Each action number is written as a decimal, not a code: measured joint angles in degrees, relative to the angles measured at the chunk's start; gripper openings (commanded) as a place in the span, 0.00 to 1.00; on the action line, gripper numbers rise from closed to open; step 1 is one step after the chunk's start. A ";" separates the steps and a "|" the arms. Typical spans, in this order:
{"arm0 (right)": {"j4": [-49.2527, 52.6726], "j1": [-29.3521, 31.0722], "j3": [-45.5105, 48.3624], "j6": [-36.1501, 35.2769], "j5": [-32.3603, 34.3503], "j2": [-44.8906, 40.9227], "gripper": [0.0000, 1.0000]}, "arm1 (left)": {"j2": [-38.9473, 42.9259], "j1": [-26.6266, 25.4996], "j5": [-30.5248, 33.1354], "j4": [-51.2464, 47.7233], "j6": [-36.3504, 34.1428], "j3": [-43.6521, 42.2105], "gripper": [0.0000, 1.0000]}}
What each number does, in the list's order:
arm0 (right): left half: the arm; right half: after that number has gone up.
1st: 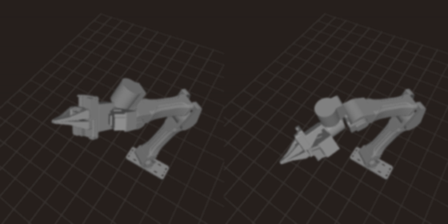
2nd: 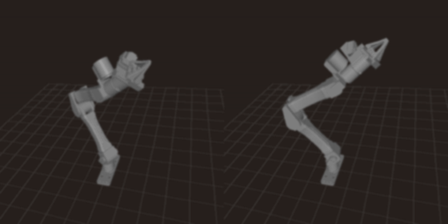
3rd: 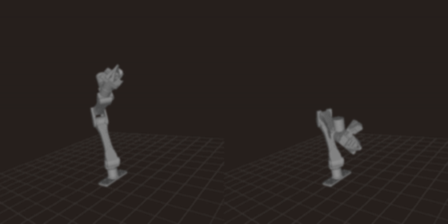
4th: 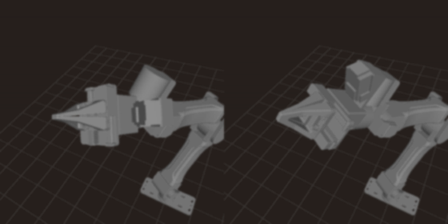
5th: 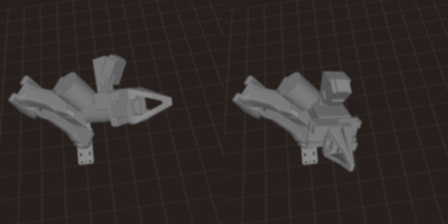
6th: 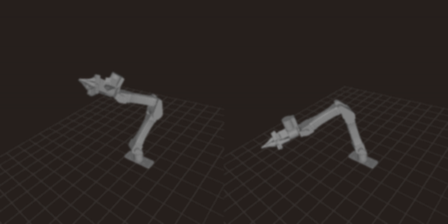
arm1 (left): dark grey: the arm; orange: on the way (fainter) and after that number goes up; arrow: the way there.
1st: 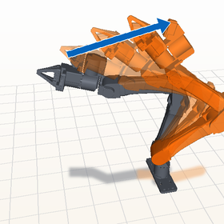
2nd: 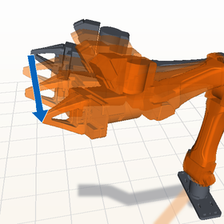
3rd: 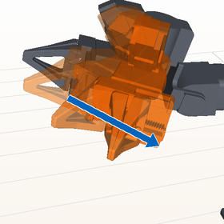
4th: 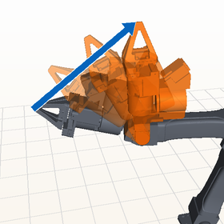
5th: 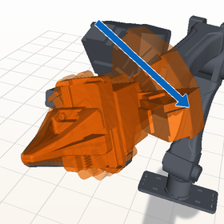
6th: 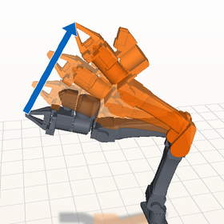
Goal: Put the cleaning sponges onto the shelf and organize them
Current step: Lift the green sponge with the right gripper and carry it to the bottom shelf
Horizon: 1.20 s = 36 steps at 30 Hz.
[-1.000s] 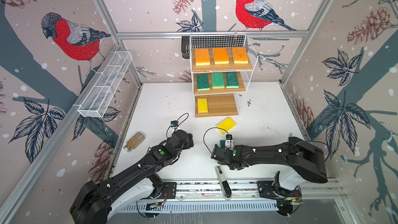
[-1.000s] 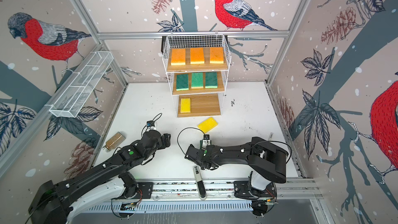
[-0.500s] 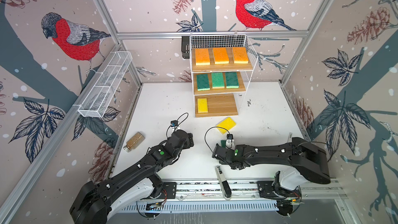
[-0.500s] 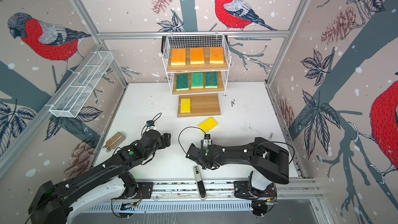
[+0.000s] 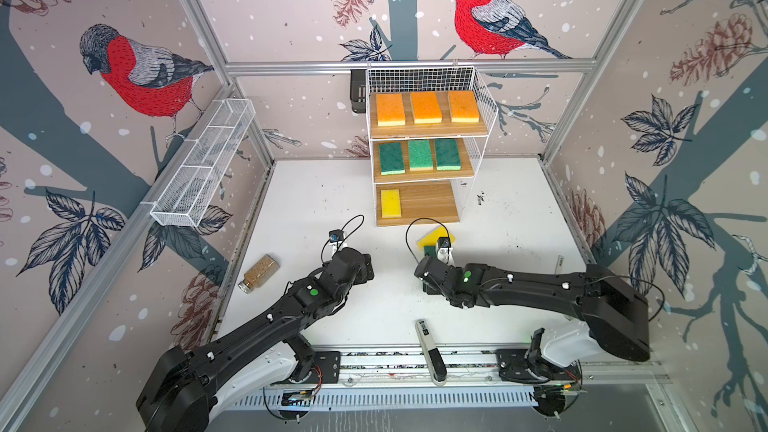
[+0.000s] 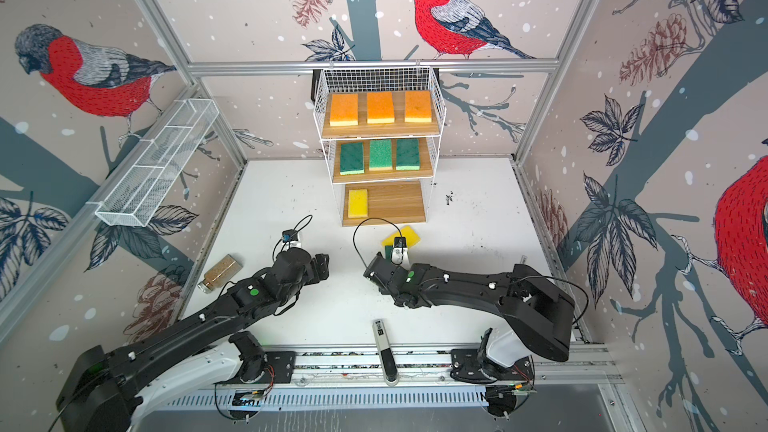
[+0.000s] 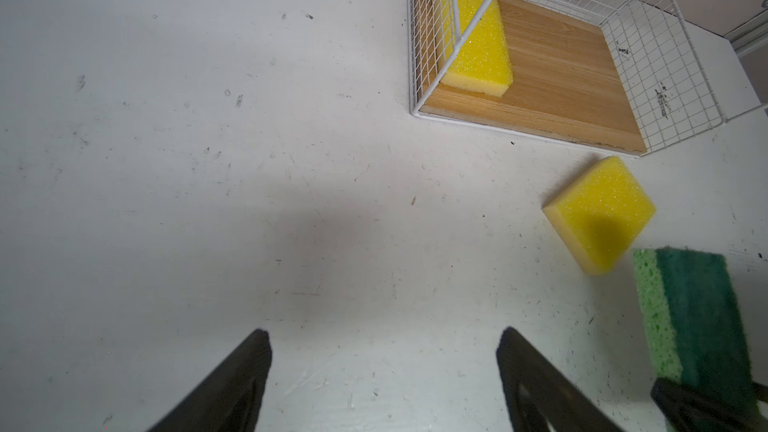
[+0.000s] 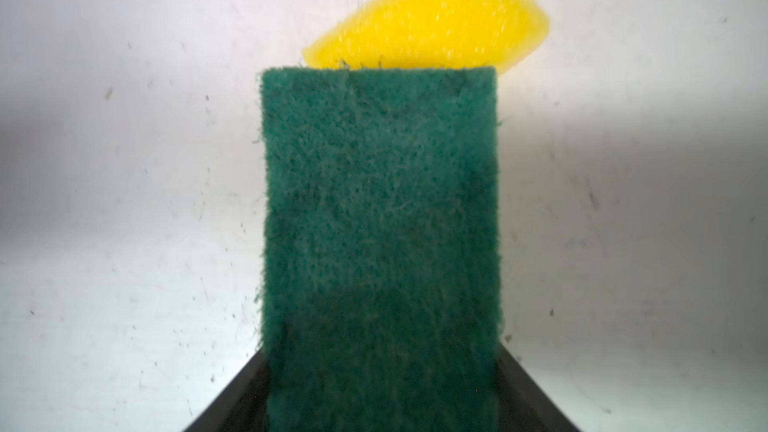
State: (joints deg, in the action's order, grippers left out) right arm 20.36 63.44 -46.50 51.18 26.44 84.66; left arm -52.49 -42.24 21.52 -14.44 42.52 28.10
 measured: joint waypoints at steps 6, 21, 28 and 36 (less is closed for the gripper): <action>-6.49 -6.43 -1.53 -7.26 -0.31 0.55 0.69 | 0.28 0.11 1.09 0.22 -0.76 0.55 0.86; -17.75 -15.23 -13.42 -22.18 -3.78 15.65 0.69 | 1.49 0.24 4.11 0.39 -3.61 0.85 0.86; -19.47 -17.11 -20.06 -24.68 -4.94 22.32 0.69 | 3.04 0.24 5.25 0.48 -5.03 0.68 0.86; -19.89 -18.75 -24.09 -25.46 -5.46 27.36 0.69 | 5.49 0.33 5.73 0.79 -5.57 0.20 0.86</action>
State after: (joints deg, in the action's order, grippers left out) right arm 0.47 44.69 -70.59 25.71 20.97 112.03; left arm -47.00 -41.91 27.24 -13.65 36.95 28.29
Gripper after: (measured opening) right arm 0.692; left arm 0.860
